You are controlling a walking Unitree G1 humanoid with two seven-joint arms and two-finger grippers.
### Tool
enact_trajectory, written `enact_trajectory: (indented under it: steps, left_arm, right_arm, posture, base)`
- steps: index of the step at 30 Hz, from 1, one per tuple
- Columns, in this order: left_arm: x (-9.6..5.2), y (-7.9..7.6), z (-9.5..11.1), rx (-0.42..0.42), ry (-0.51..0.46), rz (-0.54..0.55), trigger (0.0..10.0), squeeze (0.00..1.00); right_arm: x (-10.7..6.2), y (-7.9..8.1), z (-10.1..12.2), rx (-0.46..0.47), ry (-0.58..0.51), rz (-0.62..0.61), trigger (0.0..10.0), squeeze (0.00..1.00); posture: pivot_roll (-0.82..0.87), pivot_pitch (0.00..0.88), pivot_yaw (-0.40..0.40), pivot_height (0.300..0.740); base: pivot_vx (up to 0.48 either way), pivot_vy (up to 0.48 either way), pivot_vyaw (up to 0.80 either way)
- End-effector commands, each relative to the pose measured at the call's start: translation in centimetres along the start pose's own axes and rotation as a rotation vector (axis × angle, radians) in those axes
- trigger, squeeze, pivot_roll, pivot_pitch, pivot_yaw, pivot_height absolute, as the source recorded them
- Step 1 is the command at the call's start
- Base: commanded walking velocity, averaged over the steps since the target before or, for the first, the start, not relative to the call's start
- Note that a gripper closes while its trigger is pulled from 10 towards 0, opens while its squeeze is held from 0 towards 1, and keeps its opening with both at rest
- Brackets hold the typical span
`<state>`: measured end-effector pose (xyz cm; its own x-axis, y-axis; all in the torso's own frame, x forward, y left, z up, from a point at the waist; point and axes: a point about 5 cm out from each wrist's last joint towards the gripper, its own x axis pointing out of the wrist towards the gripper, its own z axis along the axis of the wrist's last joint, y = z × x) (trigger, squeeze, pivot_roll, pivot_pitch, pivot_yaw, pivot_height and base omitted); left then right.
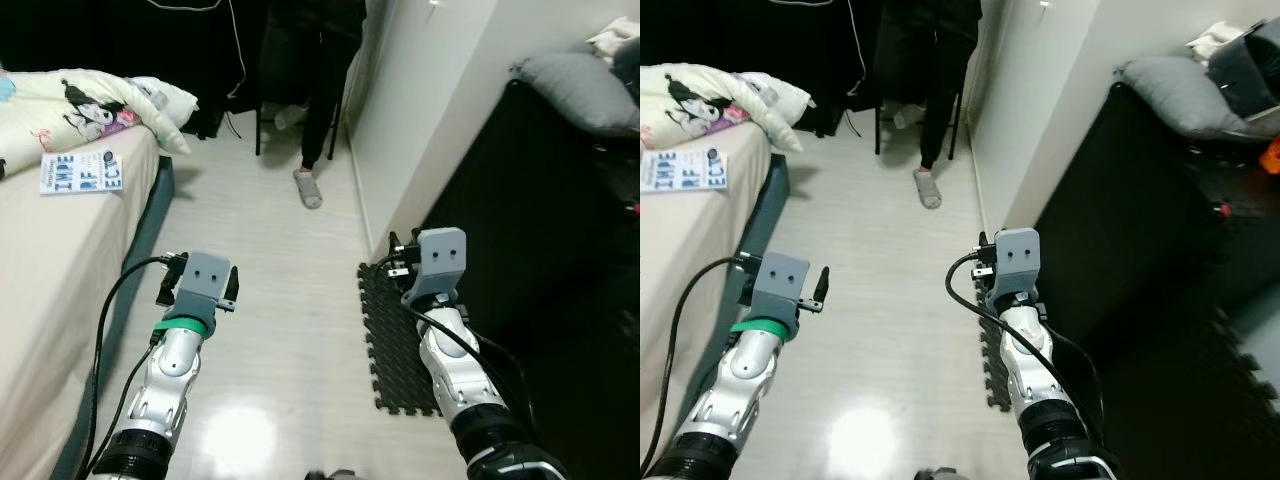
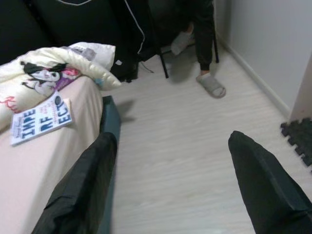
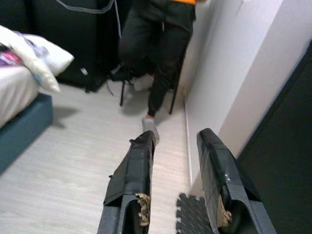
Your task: Clean up the room
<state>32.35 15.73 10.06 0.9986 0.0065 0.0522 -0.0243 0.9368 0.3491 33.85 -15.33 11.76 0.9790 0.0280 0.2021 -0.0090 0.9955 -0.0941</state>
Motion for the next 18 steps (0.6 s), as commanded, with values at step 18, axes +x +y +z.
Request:
enact_trajectory:
  steps: [18]
  left_arm:
    - [1.7, -3.4, 1.6, 0.13, -0.087, -0.159, 10.0, 0.0]
  right_arm:
    - [-0.7, -1.0, 0.1, -0.045, -0.055, -0.052, 10.0, 0.0]
  posture:
    - [0.02, 0.08, -0.016, 0.72]
  base:
    - [0.363, 0.0, 0.0]
